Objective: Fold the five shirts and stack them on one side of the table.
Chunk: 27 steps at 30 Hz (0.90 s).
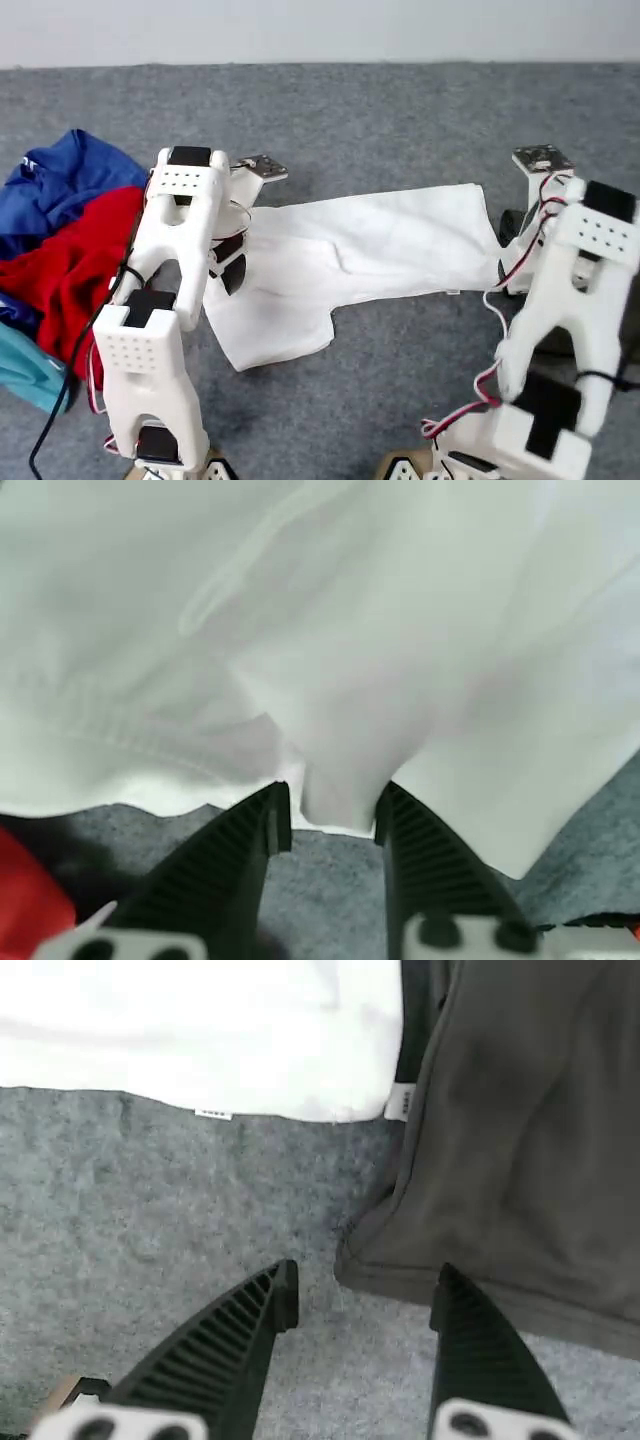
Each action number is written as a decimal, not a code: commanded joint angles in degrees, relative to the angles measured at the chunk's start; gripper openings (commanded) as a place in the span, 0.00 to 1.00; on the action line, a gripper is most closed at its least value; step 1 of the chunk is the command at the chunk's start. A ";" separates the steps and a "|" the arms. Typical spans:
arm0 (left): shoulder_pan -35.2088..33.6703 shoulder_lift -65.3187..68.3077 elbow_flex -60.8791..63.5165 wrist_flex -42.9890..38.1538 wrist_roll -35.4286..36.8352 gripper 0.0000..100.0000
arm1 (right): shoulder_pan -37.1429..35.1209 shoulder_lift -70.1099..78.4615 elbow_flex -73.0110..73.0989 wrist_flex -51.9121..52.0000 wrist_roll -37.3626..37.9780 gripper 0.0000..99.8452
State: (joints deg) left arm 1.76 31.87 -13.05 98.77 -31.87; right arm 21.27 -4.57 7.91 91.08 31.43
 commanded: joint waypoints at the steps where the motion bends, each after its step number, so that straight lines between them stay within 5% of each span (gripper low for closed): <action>1: 3.60 -2.11 0.57 1.85 2.64 0.15 | -0.13 -4.79 0.62 0.75 0.70 0.22; 9: 6.42 -3.87 3.38 0.26 2.64 0.20 | -0.31 -5.32 0.62 4.18 0.35 0.22; 18: 0.26 0.35 3.30 -6.24 0.00 0.20 | -0.13 -5.41 0.70 7.87 0.26 0.22; 27: -0.53 0.70 3.65 1.76 -1.05 0.15 | -0.48 -5.41 0.70 7.78 0.18 0.22</action>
State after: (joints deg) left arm 1.32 34.42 -9.45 98.07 -31.96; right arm 21.27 -7.21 8.88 98.20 31.43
